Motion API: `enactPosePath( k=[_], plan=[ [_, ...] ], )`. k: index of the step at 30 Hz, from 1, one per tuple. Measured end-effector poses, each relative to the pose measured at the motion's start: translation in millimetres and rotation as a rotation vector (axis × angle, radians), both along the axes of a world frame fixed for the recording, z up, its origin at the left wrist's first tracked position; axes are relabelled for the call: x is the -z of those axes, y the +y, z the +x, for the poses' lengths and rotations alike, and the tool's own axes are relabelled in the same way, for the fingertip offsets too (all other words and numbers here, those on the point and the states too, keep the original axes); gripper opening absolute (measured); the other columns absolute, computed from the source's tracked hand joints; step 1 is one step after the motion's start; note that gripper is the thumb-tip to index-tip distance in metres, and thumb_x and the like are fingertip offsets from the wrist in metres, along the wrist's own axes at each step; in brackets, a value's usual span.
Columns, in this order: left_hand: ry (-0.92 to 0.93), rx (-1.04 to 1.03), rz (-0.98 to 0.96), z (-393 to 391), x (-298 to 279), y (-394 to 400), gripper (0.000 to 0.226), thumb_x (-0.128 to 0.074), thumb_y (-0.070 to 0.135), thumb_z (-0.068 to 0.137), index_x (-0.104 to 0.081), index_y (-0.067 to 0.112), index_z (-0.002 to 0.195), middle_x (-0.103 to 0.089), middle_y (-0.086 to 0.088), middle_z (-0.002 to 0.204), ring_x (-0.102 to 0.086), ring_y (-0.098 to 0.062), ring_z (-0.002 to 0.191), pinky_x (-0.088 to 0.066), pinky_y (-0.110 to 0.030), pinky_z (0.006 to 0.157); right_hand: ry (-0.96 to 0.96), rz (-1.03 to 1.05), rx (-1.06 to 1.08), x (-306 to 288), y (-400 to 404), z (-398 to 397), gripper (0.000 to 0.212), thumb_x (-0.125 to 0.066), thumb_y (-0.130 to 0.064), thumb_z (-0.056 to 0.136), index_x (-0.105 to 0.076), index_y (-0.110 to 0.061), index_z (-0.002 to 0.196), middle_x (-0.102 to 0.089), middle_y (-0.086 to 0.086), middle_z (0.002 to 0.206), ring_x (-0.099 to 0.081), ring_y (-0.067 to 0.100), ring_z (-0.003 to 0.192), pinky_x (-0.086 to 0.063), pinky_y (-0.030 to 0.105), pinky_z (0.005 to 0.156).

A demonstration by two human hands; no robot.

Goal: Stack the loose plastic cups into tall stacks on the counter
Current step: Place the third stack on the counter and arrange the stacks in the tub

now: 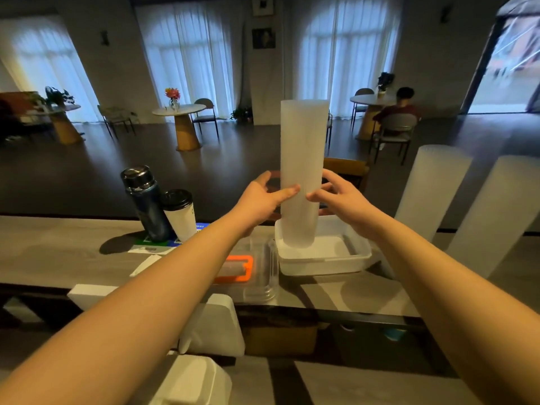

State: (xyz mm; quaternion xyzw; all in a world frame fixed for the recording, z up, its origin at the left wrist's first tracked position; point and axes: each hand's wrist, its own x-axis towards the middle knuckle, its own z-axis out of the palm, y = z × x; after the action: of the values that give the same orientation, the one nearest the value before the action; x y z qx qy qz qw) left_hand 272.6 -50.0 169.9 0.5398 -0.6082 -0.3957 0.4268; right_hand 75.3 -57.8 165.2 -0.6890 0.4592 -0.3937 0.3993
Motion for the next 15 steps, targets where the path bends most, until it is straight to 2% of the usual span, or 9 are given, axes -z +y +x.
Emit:
enactPosePath(
  k=[3,6,12,15],
  plan=[
    [0.032,-0.022,0.025,3.4,10.8,-19.7,0.068,-0.076,0.044,0.082,-0.047,0.026,0.141,-0.058,-0.003,0.132,-0.061,-0.024,0.115,-0.059,-0.044,0.088,-0.004,0.012,0.015,9.8,-20.5,8.1,0.058,-0.067,-0.025,0.092,-0.044,-0.03,0.145,-0.063,0.001,0.113,-0.061,0.017,0.109,-0.054,0.036,0.091],
    [0.038,-0.02,0.035,4.0,25.1,-37.2,0.063,-0.074,0.04,0.085,-0.049,0.026,0.141,-0.059,0.0,0.129,-0.062,-0.022,0.113,-0.06,-0.041,0.088,-0.007,0.024,0.023,23.9,-39.6,13.5,0.058,-0.068,-0.023,0.092,-0.043,-0.028,0.145,-0.061,-0.001,0.113,-0.06,0.016,0.108,-0.053,0.028,0.082],
    [-0.001,-0.004,0.063,7.1,59.0,-65.0,0.06,-0.074,0.037,0.086,-0.05,0.025,0.14,-0.064,0.003,0.123,-0.064,-0.017,0.109,-0.061,-0.03,0.08,0.018,0.077,0.029,59.2,-69.6,15.4,0.058,-0.07,-0.024,0.09,-0.045,-0.028,0.142,-0.06,-0.001,0.115,-0.059,0.015,0.108,-0.051,0.024,0.078],
    [-0.036,-0.016,0.057,8.8,73.7,-76.6,0.062,-0.074,0.039,0.085,-0.05,0.024,0.14,-0.064,0.003,0.123,-0.063,-0.015,0.11,-0.06,-0.034,0.085,0.017,0.079,0.03,75.0,-80.3,17.0,0.057,-0.072,-0.023,0.089,-0.047,-0.028,0.14,-0.062,-0.001,0.114,-0.061,0.016,0.107,-0.053,0.025,0.079]
  ],
)
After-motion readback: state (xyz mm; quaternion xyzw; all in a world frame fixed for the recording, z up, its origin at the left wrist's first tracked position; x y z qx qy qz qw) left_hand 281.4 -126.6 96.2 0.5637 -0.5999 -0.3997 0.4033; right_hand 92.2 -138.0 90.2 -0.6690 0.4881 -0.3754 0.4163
